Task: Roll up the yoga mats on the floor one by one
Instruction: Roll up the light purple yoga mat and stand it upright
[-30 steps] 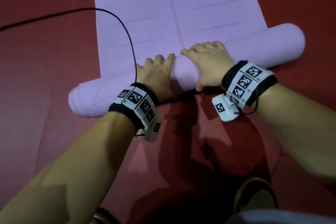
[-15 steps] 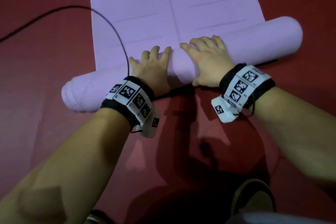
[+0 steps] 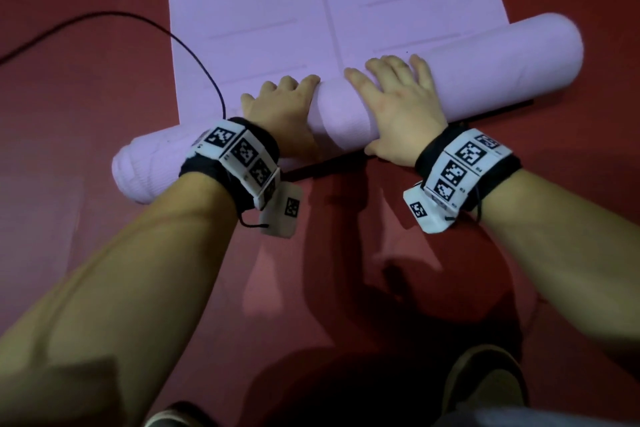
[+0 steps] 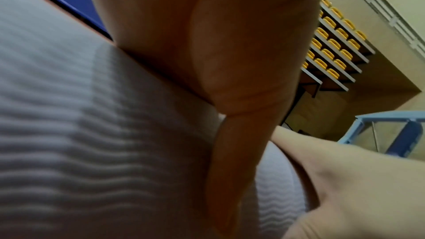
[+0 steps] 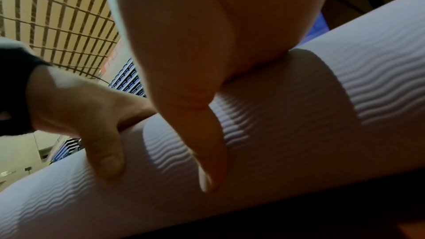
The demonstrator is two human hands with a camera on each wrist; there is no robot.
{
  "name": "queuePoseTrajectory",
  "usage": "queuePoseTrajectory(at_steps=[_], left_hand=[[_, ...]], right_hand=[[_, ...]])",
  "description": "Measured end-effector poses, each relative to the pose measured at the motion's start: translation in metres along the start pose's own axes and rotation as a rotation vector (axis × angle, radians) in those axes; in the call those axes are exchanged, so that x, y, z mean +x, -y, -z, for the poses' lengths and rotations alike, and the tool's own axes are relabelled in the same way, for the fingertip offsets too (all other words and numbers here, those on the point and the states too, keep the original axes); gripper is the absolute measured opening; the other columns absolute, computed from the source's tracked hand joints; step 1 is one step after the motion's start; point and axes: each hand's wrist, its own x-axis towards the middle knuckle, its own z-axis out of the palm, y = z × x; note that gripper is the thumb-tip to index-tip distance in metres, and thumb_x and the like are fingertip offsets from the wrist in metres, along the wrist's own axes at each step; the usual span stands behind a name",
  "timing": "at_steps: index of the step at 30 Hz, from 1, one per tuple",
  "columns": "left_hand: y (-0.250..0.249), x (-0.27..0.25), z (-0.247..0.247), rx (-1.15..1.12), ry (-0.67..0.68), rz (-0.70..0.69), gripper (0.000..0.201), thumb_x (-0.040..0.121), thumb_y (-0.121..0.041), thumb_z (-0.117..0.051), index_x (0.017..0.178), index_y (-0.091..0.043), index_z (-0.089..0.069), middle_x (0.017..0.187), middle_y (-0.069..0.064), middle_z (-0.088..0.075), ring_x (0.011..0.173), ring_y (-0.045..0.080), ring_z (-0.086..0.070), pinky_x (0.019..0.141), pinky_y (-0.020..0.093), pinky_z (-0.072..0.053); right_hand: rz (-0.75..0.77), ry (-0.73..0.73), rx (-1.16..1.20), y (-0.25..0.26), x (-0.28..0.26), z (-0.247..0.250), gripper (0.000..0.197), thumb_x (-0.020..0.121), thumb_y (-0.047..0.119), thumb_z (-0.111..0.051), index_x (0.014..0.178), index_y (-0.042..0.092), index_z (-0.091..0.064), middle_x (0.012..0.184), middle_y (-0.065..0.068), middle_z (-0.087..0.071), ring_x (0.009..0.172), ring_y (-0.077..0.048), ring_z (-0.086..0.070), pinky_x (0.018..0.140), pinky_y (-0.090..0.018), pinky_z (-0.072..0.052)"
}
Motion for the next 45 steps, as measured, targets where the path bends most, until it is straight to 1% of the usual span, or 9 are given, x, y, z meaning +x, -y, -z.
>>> queuePoseTrajectory(at_steps=[4,8,15,19,25,29,37,41,45], left_hand=[[-0.007,-0.009,-0.009,0.071,-0.074,-0.003,0.123,0.060,-0.061,-0.082,0.157,-0.031,-0.012,0.159,0.005,-0.024,0.141,0.033,-0.030,0.108,0.069,-0.025],[-0.013,-0.009,-0.018,0.087,-0.160,0.009,0.130,0.052,-0.059,-0.087,0.156,-0.029,-0.014,0.150,0.005,-0.036,0.133,0.035,-0.038,0.104,0.065,-0.028],[-0.005,0.006,-0.002,0.029,-0.081,0.006,0.118,0.056,-0.052,-0.088,0.152,-0.034,-0.021,0.144,0.006,-0.041,0.128,0.037,-0.041,0.102,0.063,-0.034],[0.001,0.014,0.010,0.007,-0.021,-0.010,0.117,0.058,-0.056,-0.087,0.152,-0.033,-0.021,0.145,0.006,-0.041,0.129,0.038,-0.042,0.102,0.061,-0.035],[-0.003,0.006,-0.004,0.071,-0.135,0.046,0.136,0.049,-0.061,-0.089,0.156,-0.033,-0.010,0.154,0.008,-0.032,0.137,0.039,-0.036,0.106,0.070,-0.025],[-0.001,0.009,-0.006,0.067,-0.184,0.040,0.123,0.052,-0.050,-0.089,0.152,-0.035,-0.019,0.142,0.008,-0.042,0.126,0.041,-0.043,0.103,0.067,-0.031],[0.006,0.023,0.010,0.039,-0.105,0.039,0.119,0.053,-0.055,-0.088,0.150,-0.038,-0.020,0.141,0.006,-0.043,0.126,0.039,-0.044,0.102,0.063,-0.035],[0.003,0.018,-0.001,0.040,-0.217,0.045,0.115,0.056,-0.054,-0.083,0.152,-0.035,-0.022,0.149,0.006,-0.036,0.133,0.037,-0.038,0.105,0.067,-0.029],[0.002,0.017,-0.008,0.037,-0.266,0.061,0.117,0.055,-0.052,-0.085,0.152,-0.032,-0.022,0.144,0.008,-0.041,0.128,0.040,-0.041,0.105,0.067,-0.025]], right_hand=[[0.010,0.050,0.006,-0.005,0.013,0.007,0.120,0.054,0.047,-0.089,0.153,0.028,-0.024,0.151,-0.008,-0.033,0.142,-0.031,-0.026,0.118,-0.053,-0.012],[0.018,0.115,0.042,-0.009,0.026,0.014,0.122,0.052,0.048,-0.090,0.153,0.028,-0.025,0.150,-0.006,-0.035,0.141,-0.030,-0.028,0.117,-0.052,-0.012],[0.006,0.036,0.019,-0.011,0.018,0.008,0.122,0.058,0.043,-0.087,0.157,0.028,-0.017,0.160,-0.007,-0.025,0.150,-0.032,-0.016,0.120,-0.057,-0.003],[-0.022,-0.022,0.019,-0.006,0.019,0.003,0.119,0.056,0.035,-0.088,0.155,0.028,-0.022,0.155,-0.007,-0.030,0.146,-0.032,-0.021,0.120,-0.056,-0.005],[-0.016,0.095,0.040,-0.012,0.042,0.017,0.122,0.050,0.044,-0.092,0.152,0.030,-0.026,0.151,-0.005,-0.035,0.141,-0.031,-0.028,0.118,-0.054,-0.010],[0.002,0.120,0.092,-0.016,0.050,0.022,0.122,0.052,0.045,-0.092,0.153,0.032,-0.025,0.152,-0.005,-0.034,0.143,-0.030,-0.026,0.119,-0.053,-0.007],[-0.035,-0.036,-0.002,-0.010,0.037,0.004,0.123,0.054,0.040,-0.091,0.155,0.029,-0.021,0.157,-0.012,-0.028,0.147,-0.035,-0.020,0.120,-0.052,-0.003],[-0.033,-0.013,0.005,-0.013,0.044,0.010,0.122,0.053,0.043,-0.091,0.154,0.029,-0.023,0.155,-0.010,-0.030,0.144,-0.034,-0.024,0.120,-0.051,-0.006],[-0.021,0.033,0.000,-0.015,0.053,0.013,0.124,0.052,0.046,-0.092,0.154,0.029,-0.023,0.153,-0.010,-0.032,0.143,-0.033,-0.025,0.120,-0.051,-0.008]])
